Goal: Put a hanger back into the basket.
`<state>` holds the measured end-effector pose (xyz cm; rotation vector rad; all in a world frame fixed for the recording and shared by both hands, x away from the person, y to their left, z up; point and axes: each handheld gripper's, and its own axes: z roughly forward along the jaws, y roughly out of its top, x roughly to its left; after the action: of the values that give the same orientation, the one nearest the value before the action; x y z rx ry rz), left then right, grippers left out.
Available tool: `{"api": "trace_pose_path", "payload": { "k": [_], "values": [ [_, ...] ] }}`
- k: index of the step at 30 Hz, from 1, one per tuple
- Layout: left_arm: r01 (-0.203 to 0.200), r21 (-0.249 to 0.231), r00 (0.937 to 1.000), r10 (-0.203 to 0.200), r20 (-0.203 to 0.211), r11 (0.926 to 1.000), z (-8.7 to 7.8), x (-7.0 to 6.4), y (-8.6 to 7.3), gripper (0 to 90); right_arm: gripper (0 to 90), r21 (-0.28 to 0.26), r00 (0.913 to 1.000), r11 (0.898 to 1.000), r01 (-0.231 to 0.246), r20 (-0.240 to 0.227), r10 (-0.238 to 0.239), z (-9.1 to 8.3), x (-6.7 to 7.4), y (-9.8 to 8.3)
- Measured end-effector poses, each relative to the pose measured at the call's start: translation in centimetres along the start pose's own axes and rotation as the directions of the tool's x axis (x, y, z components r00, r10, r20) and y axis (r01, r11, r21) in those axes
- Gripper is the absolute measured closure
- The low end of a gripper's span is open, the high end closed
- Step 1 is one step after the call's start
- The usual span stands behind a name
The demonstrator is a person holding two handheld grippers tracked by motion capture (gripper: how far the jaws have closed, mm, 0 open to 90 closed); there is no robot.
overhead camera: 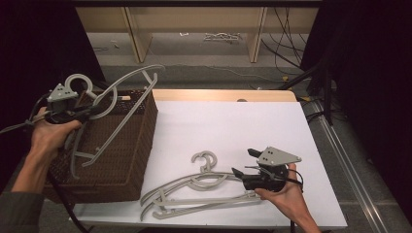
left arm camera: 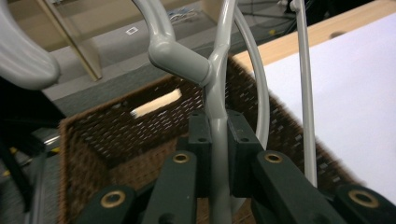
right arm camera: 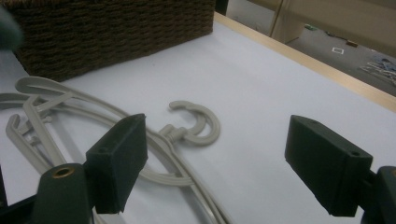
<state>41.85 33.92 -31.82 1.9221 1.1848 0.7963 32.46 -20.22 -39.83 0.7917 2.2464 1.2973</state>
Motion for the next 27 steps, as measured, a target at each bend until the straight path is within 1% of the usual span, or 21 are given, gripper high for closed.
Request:
{"api": "trace_pose_path", "payload": {
  "k": [1, 2, 3, 4, 5, 6, 8, 9, 10, 11, 14, 15, 16, 17, 18, 20, 23, 24, 25, 26, 27],
  "values": [
    [0.001, 0.004, 1.0, -0.001, -0.007, 1.0, 0.1, 0.2, -0.3, 82.1, 21.4, 0.001, 1.0, 1.0, 0.002, -0.004, -0.002, 0.0, 0.0, -0.1],
    [-0.007, 0.016, 0.9999, 0.007, -0.012, 0.9998, 0.1, 0.4, -0.6, 82.1, 21.4, 0.001, 1.0, 1.0, 0.002, -0.004, -0.002, 0.0, 0.0, -0.1],
    [0.0, 0.017, 0.9998, 0.0, -0.018, 0.9999, 0.2, 0.5, -0.9, 82.1, 21.1, 0.001, 1.0, 1.0, 0.0, -0.003, 0.0, 0.1, 0.0, -0.1],
    [-0.008, 0.025, 0.9997, 0.009, -0.021, 0.9996, 0.3, 0.7, -1.3, 82.1, 20.6, -0.001, 1.0, 1.0, -0.003, -0.003, 0.003, 0.1, 0.0, -0.1],
    [-0.005, 0.034, 0.9996, 0.006, -0.028, 0.9994, 0.3, 1.0, -1.9, 82.1, 20.3, -0.007, 1.0, 1.0, 0.001, -0.004, -0.001, 0.1, 0.0, -0.1],
    [-0.005, 0.034, 0.9996, 0.006, -0.028, 0.9994, 0.3, 1.0, -1.9, 82.1, 20.3, -0.007, 1.0, 1.0, 0.001, -0.004, -0.001, 0.1, 0.0, -0.1],
    [-0.002, 0.04, 0.9993, 0.003, -0.036, 0.9992, 0.3, 1.3, -2.5, 82.1, 19.2, -0.009, 1.0, 1.0, 0.0, 0.001, 0.0, 0.2, 0.0, -0.2],
    [-0.009, 0.046, 0.9992, 0.011, -0.038, 0.9989, 0.3, 1.4, -2.8, 82.1, 19.0, -0.011, 1.0, 1.0, 0.0, -0.001, 0.0, 0.2, 0.0, -0.2],
    [0.0, 0.044, 0.999, 0.002, -0.045, 0.999, 0.4, 1.5, -3.3, 82.1, 18.2, -0.013, 1.0, 1.0, 0.0, -0.01, 0.0, 0.2, 0.1, -0.2],
    [0.0, 0.044, 0.999, 0.002, -0.045, 0.999, 0.4, 1.5, -3.3, 82.1, 18.2, -0.013, 1.0, 1.0, 0.0, -0.01, 0.0, 0.2, 0.1, -0.2],
    [-0.009, 0.061, 0.9984, 0.012, -0.056, 0.9981, 0.5, 1.8, -4.3, 82.1, 17.6, -0.02, 0.9999, 1.0, 0.008, -0.01, -0.008, 0.3, 0.2, -0.2],
    [-0.009, 0.061, 0.9984, 0.012, -0.056, 0.9981, 0.5, 1.8, -4.3, 82.1, 17.6, -0.02, 0.9999, 1.0, 0.007, -0.011, -0.008, 0.3, 0.2, -0.2],
    [-0.042, 0.097, 0.9975, 0.048, -0.052, 0.9943, 0.4, 2.1, -4.4, 82.1, 17.6, -0.02, 0.9999, 1.0, 0.007, -0.011, -0.008, 0.3, 0.2, -0.2],
    [-0.026, 0.091, 0.9972, 0.032, -0.068, 0.9955, 0.6, 2.2, -4.7, 82.1, 17.6, -0.022, 0.9999, 1.0, 0.008, -0.008, -0.008, 0.4, 0.2, -0.3],
    [-0.026, 0.091, 0.9972, 0.032, -0.068, 0.9955, 0.6, 2.2, -4.7, 82.1, 17.6, -0.022, 0.9999, 1.0, 0.008, -0.008, -0.008, 0.4, 0.2, -0.3],
    [-0.035, 0.122, 0.9969, 0.043, -0.066, 0.9919, 0.6, 2.7, -5.1, 82.1, 17.6, -0.012, 0.9999, 1.0, 0.005, -0.015, -0.005, 0.3, 0.1, -0.3],
    [-0.028, 0.129, 0.9972, 0.037, -0.065, 0.9913, 0.8, 2.8, -5.4, 82.1, 17.7, -0.014, 0.9999, 1.0, 0.003, -0.01, -0.003, 0.3, 0.1, -0.4],
    [-0.03, 0.135, 0.9969, 0.039, -0.068, 0.9904, 0.9, 2.8, -5.5, 82.1, 17.7, -0.02, 1.0, 1.0, 0.002, -0.006, -0.003, 0.4, 0.1, -0.4],
    [-0.031, 0.141, 0.9968, 0.041, -0.068, 0.9895, 1.1, 2.8, -5.5, 82.1, 17.7, -0.007, 0.9999, 1.0, 0.003, -0.013, -0.003, 0.3, 0.1, -0.3],
    [-0.034, 0.149, 0.9969, 0.044, -0.065, 0.9883, 1.3, 2.8, -5.6, 82.1, 17.7, -0.023, 1.0, 1.0, 0.0, -0.004, 0.0, 0.4, 0.1, -0.4],
    [-0.034, 0.161, 0.9967, 0.046, -0.068, 0.9863, 1.5, 2.7, -5.7, 82.0, 17.9, -0.011, 0.9999, 1.0, 0.003, -0.01, -0.003, 0.3, 0.1, -0.4]
  ]
}}
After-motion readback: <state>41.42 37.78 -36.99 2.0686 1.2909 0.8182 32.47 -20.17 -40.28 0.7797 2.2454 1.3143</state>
